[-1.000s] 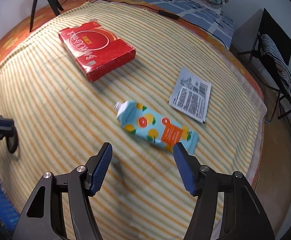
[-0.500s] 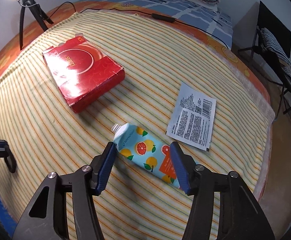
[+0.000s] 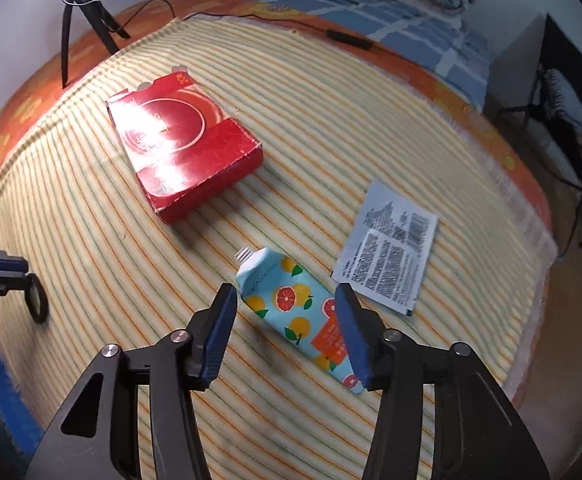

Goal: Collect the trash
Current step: 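Move both tools back over the bed toward the hair tie and cream tube, then grasp the black hair tie with the left tool while the right tool grasps the cream tube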

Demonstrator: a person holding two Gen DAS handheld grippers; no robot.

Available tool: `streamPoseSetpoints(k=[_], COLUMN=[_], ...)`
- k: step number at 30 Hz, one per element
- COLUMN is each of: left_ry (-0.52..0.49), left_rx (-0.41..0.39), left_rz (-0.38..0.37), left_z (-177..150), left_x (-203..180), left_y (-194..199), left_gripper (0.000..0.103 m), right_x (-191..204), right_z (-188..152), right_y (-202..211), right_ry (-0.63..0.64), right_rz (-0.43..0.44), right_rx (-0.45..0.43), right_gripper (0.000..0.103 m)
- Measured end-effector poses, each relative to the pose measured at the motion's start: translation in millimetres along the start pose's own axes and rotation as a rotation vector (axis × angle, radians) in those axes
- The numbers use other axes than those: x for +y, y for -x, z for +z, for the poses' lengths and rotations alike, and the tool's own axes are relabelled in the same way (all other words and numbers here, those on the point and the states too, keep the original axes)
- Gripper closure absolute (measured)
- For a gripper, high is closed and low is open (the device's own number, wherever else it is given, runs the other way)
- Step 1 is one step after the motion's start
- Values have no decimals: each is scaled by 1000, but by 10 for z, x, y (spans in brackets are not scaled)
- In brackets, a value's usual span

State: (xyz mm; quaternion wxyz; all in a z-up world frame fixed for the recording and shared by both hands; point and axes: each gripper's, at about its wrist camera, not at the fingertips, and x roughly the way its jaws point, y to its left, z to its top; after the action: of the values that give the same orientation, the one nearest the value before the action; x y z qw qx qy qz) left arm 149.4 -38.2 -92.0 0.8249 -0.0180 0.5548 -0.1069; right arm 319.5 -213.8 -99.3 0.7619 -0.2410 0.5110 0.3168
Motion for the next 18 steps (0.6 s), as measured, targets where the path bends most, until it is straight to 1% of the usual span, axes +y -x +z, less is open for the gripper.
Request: streamPoseSetpoints(k=[1,3,5,8,10,14,15,17,18], left_ry=[2,4,5,4,5,4,6,8,13], left_rx=[1,3,6,6,5,5,6,9,11], left_rz=[0,1,1,1,1,4,4,5,4], left_z=[-3,-14,-22,-23,-27,-25,-26,-26,-27], left_x=[5,16,18,12,16,18,18,18,24], left_y=[0,1,-6,-11,-6,-15,-19,-26,-32], left_gripper=[98,98,98,98,98,98,98,98,98], right_x=[-21,-82,-101,-107,-81,64,107,194,210], right_z=[-4,4,-13,-66,-108,-199,-223,-253,-255], right_y=[-18,-63,-96,-87,-57,-7,-13,-22,-24], right_ry=[-5,-22,-36,-51,-61,-17,-1,31,26], right_rz=[4,17,26,56,99,147,146,108,97], right_rx=[3,3,22,48,74,106,114,115,111], right_gripper=[53,46,43,42,42,43,42,42,42])
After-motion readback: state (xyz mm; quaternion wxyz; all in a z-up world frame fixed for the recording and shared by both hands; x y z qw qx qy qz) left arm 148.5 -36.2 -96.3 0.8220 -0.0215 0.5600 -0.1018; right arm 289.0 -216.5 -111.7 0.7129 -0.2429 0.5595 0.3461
